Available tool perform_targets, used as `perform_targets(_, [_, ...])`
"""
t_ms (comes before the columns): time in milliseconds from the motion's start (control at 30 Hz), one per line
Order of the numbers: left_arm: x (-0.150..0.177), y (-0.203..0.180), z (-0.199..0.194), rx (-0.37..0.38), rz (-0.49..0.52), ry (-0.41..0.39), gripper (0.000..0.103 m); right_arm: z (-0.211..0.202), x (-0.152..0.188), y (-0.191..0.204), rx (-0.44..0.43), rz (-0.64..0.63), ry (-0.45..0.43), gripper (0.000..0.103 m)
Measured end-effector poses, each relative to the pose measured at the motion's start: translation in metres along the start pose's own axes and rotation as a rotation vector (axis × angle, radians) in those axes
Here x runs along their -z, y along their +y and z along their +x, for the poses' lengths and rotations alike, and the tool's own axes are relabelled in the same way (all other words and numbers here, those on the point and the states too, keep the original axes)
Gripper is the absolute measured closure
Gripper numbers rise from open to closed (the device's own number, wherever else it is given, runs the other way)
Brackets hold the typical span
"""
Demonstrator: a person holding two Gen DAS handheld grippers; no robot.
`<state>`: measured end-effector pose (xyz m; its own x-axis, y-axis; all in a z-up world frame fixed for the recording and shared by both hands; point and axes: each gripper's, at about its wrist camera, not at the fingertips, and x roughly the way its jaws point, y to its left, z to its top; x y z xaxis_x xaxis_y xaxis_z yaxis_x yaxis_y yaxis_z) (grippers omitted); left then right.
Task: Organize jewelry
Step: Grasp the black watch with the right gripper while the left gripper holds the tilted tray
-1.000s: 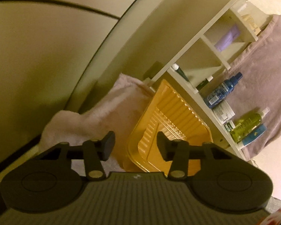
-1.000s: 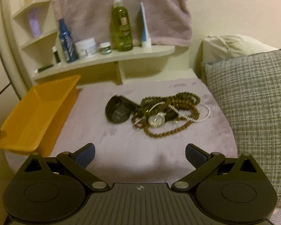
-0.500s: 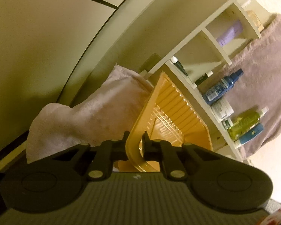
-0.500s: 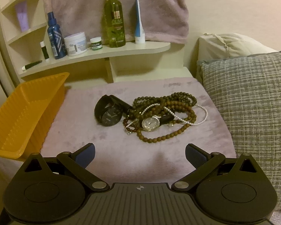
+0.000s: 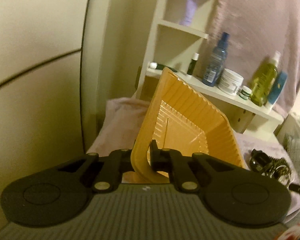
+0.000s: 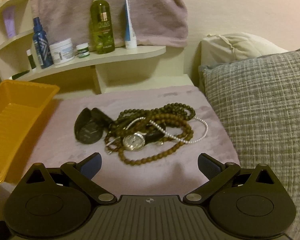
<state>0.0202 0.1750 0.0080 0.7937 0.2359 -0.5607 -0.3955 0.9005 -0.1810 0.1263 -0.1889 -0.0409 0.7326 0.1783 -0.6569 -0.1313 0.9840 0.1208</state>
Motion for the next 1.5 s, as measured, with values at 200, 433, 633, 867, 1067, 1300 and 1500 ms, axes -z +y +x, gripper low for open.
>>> perform_targets(200, [-0.006, -0.027, -0.009, -0.048, 0.113, -0.027, 0.096, 0.016, -0.011, -0.007, -0.096, 0.050, -0.033, 0.039])
perform_targets(433, [-0.011, -0.039, -0.011, -0.066, 0.140, -0.027, 0.096, 0.039, -0.027, -0.010, -0.144, 0.119, -0.021, 0.063])
perform_targets(633, [-0.012, -0.041, -0.010, -0.059, 0.148, -0.027, 0.096, 0.043, -0.035, -0.012, -0.144, 0.132, 0.001, 0.096])
perform_targets(867, [-0.016, -0.040, -0.009, -0.052, 0.166, -0.019, 0.095, 0.022, -0.057, 0.001, -0.154, 0.059, -0.065, 0.096])
perform_targets(1067, [-0.013, -0.039, -0.009, -0.048, 0.172, -0.018, 0.095, -0.008, -0.084, 0.031, -0.250, -0.002, -0.119, 0.096])
perform_targets(1300, [-0.012, -0.035, -0.010, -0.039, 0.150, -0.010, 0.095, -0.008, -0.087, 0.098, -0.488, -0.052, -0.045, 0.096])
perform_targets(1500, [-0.011, -0.033, -0.010, -0.032, 0.135, -0.008, 0.095, 0.016, -0.071, 0.153, -0.569, -0.131, 0.071, 0.096])
